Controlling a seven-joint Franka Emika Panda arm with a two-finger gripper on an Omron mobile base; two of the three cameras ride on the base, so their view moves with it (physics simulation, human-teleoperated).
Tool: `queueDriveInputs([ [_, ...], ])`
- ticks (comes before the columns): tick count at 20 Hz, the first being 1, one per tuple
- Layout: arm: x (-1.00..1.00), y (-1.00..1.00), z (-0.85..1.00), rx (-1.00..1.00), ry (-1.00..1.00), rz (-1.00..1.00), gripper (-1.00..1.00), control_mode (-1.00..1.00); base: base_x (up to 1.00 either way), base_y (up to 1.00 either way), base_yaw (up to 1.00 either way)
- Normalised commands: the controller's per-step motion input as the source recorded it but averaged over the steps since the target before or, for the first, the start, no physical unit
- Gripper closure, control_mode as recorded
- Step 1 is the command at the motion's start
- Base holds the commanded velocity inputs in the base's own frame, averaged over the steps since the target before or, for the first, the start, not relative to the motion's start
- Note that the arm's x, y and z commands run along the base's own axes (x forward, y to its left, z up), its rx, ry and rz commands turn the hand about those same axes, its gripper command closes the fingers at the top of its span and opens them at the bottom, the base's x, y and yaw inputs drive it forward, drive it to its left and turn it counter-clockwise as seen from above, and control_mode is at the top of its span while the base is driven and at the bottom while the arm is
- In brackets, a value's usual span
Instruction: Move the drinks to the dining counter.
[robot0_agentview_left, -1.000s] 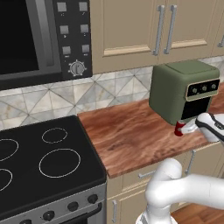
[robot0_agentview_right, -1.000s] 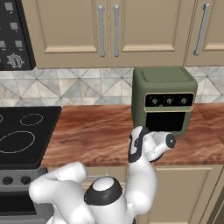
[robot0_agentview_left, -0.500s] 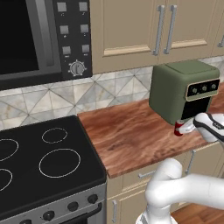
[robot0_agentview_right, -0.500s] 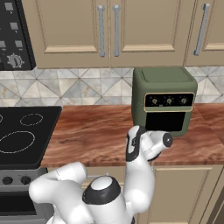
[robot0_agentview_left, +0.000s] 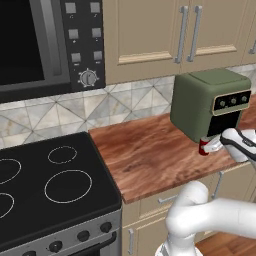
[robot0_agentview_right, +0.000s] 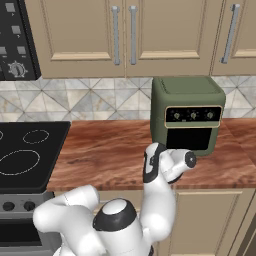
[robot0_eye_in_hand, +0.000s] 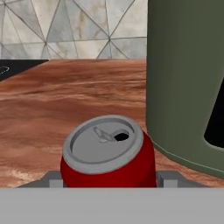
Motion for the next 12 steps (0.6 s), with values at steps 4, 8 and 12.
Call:
queueDriveInputs([
  [4,0.00,0.00,0.00,0.00,0.00,0.00,1.00,-1.00,0.00,0.00,0.00],
  [8,-0.21,0.00,0.24,0.00,-0.02,0.00,1.00,-1.00,0.00,0.00,0.00],
  [12,-0.58,-0.16,0.73,0.01,-0.09,0.00,1.00,-1.00,0.00,0.00,0.00],
])
